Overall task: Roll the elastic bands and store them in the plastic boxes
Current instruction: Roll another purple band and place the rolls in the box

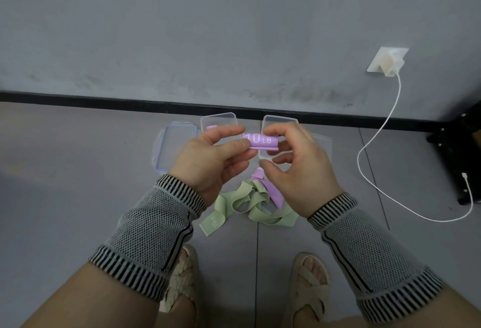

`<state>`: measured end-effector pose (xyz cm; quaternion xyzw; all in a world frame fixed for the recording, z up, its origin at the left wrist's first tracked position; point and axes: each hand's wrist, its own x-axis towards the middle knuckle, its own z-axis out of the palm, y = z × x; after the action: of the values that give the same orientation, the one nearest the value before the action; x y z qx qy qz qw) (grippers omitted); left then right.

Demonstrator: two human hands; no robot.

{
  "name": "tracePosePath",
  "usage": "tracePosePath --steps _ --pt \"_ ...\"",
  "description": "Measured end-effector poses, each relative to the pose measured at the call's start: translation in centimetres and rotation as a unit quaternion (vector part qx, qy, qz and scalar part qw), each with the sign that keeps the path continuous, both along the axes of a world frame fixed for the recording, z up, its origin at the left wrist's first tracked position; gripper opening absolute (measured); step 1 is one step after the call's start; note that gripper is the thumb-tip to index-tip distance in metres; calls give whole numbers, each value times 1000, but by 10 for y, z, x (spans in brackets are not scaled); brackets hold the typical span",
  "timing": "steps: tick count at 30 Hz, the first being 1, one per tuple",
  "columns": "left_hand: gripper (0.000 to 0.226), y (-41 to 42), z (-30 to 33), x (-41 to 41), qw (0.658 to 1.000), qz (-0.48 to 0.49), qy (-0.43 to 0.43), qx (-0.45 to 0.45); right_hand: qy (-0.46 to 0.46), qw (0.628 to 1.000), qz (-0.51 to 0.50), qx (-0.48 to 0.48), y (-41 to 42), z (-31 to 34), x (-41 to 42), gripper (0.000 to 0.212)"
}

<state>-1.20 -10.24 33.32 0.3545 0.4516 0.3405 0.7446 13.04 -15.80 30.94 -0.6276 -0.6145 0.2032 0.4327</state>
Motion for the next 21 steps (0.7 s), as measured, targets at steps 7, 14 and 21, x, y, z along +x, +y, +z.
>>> tracePosePath --steps 7,14,21 --pt "11 -1 -1 0 999 -27 14 10 -12 998 -42 45 1 -1 8 22" --pt "24 -5 -1 -4 974 -64 123 181 48 999 -21 -10 -1 3 11 25" --pt "36 -7 -6 -5 878 -81 273 386 60 998 -3 -22 -2 6 12 40"
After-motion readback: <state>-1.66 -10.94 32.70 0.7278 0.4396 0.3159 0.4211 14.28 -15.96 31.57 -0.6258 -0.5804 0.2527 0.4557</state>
